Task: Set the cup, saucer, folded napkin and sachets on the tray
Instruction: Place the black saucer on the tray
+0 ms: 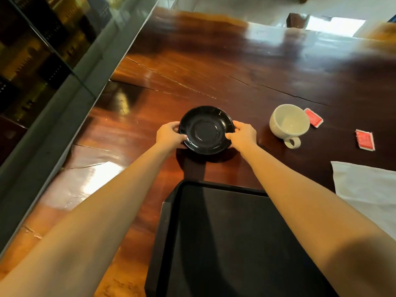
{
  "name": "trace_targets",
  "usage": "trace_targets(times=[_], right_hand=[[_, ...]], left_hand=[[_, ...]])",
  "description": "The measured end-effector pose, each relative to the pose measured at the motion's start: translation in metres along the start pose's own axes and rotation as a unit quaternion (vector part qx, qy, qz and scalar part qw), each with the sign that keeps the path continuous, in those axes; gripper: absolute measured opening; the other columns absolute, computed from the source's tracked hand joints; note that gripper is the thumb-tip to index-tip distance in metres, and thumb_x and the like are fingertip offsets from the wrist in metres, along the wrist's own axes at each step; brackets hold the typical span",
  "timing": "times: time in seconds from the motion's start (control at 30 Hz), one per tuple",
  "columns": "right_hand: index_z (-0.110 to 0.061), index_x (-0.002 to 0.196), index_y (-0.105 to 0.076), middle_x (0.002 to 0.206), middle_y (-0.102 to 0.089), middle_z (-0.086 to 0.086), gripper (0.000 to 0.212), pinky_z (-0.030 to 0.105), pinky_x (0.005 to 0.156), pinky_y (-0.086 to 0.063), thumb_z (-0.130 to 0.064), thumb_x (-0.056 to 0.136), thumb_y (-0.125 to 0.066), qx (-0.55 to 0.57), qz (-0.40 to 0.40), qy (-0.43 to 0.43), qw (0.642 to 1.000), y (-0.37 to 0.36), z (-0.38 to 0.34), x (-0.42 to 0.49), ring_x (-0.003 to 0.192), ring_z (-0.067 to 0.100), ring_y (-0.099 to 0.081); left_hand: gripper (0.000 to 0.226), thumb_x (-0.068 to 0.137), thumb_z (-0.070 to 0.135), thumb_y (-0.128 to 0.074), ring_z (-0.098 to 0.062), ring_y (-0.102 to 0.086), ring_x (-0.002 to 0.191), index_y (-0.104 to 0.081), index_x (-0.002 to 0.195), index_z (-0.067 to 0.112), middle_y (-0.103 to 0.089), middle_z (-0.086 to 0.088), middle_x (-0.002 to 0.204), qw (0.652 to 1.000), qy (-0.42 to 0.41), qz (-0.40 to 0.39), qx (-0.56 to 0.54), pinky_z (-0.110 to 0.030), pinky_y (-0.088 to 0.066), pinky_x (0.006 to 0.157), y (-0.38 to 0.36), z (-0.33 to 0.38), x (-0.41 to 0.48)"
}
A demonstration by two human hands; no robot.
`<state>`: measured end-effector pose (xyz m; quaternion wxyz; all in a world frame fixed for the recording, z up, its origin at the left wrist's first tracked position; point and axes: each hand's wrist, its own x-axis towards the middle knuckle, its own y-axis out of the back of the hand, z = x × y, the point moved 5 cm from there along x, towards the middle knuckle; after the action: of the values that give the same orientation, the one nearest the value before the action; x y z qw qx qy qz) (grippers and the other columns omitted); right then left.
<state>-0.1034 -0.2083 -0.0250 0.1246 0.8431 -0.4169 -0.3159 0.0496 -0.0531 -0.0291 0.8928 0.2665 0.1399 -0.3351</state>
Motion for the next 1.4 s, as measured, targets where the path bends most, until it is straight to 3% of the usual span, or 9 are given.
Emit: trace_targets(times=[0.07,0.17,0.37,0.5,0.67,0.87,1.07,1.23,1.4], right_hand=[[-0.012,0.121,-0.061,0.100,-0.064,0.008,0.043,0.041,0.073,-0.059,0.006,0.082,-0.060,0.010,0.001,0.004,1.000,0.009,-0.008,-0.003,0.078,0.027,-0.066],[-0.017,0.126,-0.058,0.106,-0.064,0.005,0.050,0.033,0.063,-0.058,0.007,0.082,-0.060,0.054,-0.003,0.003,0.999,0.021,-0.017,-0.008,0.078,0.021,-0.064],[-0.017,0.129,-0.055,0.116,-0.066,0.008,0.053,0.026,0.058,-0.058,0.008,0.083,-0.058,0.152,-0.069,0.001,0.986,0.044,-0.026,-0.036,0.092,0.020,-0.066],[-0.020,0.130,-0.053,0.112,-0.067,0.001,0.050,0.023,0.057,-0.057,0.004,0.086,-0.057,0.170,-0.097,0.006,0.981,0.055,-0.021,-0.080,0.095,0.014,-0.065],[-0.017,0.129,-0.056,0.104,-0.071,0.002,0.051,0.029,0.063,-0.060,0.006,0.083,-0.059,0.220,-0.123,-0.022,0.967,0.046,0.022,-0.130,0.090,0.017,-0.069],[-0.017,0.130,-0.054,0.110,-0.062,0.029,0.051,0.034,0.068,-0.060,0.005,0.085,-0.059,0.205,-0.112,-0.054,0.971,0.039,0.086,-0.168,0.095,0.030,-0.067],[-0.020,0.128,-0.055,0.095,-0.072,0.013,0.050,0.038,0.074,-0.059,0.003,0.084,-0.060,0.138,-0.089,-0.076,0.984,0.038,0.127,-0.185,0.089,0.025,-0.070],[-0.025,0.129,-0.054,0.090,-0.073,-0.001,0.051,0.031,0.070,-0.060,0.001,0.084,-0.059,0.101,-0.079,-0.076,0.989,0.034,0.142,-0.189,0.076,0.016,-0.070],[-0.025,0.132,-0.051,0.092,-0.070,-0.001,0.053,0.027,0.068,-0.059,-0.001,0.085,-0.060,0.069,-0.080,-0.069,0.992,0.031,0.150,-0.190,0.073,0.010,-0.069]], left_hand=[[0.042,0.077,-0.013,-0.060,-0.018,-0.063,0.074,-0.064,0.113,0.007,-0.065,-0.006,0.085,1.000,0.001,-0.006,-0.029,-0.019,-0.055,0.052,0.002,0.012,-0.006],[0.046,0.077,-0.016,-0.059,-0.013,-0.060,0.068,-0.061,0.119,0.003,-0.063,-0.008,0.087,0.995,0.014,-0.015,-0.096,-0.014,-0.051,0.044,0.005,0.024,-0.016],[0.034,0.080,-0.013,-0.060,-0.015,-0.061,0.067,-0.065,0.103,0.012,-0.062,-0.004,0.079,0.985,-0.004,-0.064,-0.160,-0.017,-0.051,0.049,0.014,0.045,-0.056],[0.036,0.081,-0.009,-0.061,-0.019,-0.063,0.077,-0.068,0.090,0.024,-0.063,-0.001,0.078,0.980,0.011,-0.086,-0.177,-0.035,-0.056,0.075,0.020,0.035,-0.090],[0.040,0.081,-0.015,-0.055,-0.016,-0.068,0.067,-0.064,0.111,0.010,-0.067,-0.001,0.077,0.966,0.057,-0.067,-0.243,-0.029,-0.059,0.056,0.012,-0.005,-0.146],[0.047,0.081,-0.009,-0.059,-0.020,-0.067,0.082,-0.062,0.120,0.017,-0.066,-0.010,0.094,0.975,0.090,0.007,-0.205,-0.026,-0.058,0.058,-0.010,-0.058,-0.198],[0.051,0.083,-0.007,-0.060,-0.024,-0.067,0.095,-0.057,0.128,0.017,-0.064,-0.015,0.107,0.968,0.150,0.032,-0.197,-0.033,-0.061,0.069,-0.035,-0.093,-0.229],[0.051,0.086,-0.006,-0.057,-0.017,-0.065,0.092,-0.053,0.131,0.016,-0.064,-0.007,0.105,0.969,0.164,0.042,-0.180,-0.025,-0.059,0.065,-0.045,-0.103,-0.236],[0.048,0.087,-0.006,-0.056,-0.009,-0.063,0.083,-0.054,0.128,0.018,-0.064,0.000,0.093,0.973,0.158,0.048,-0.159,-0.018,-0.055,0.058,-0.051,-0.108,-0.241]])
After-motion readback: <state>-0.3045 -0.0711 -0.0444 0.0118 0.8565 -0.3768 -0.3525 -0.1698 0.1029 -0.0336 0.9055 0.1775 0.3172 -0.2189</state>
